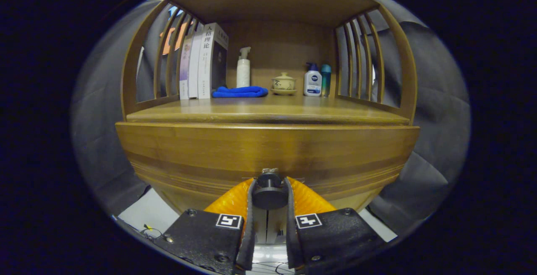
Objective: Pull open the drawer, take out the items inside it, and place them on the countertop above the cabinet.
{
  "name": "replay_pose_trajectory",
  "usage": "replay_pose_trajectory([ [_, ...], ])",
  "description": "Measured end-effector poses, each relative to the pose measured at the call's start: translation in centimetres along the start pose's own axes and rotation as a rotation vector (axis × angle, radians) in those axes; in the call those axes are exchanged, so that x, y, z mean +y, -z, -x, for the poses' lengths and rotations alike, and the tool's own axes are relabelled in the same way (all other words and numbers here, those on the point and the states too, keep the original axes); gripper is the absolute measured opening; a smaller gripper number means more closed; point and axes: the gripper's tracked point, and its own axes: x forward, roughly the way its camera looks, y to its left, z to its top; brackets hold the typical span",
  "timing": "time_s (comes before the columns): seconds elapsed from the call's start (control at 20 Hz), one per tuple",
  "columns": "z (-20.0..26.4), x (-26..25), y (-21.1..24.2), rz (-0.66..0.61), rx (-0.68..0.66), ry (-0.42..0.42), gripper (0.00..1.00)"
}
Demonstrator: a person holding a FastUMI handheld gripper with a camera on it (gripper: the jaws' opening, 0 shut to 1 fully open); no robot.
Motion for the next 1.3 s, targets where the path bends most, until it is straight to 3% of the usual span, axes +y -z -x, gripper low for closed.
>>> replay_pose_trajectory([
  [0.85, 13.0, -1.1, 5.0, 0.007, -0.042, -0.006, 0.33],
  [1.3, 16.4, -0.6, 8.0, -0.001, -0.027, -0.003, 0.33],
])
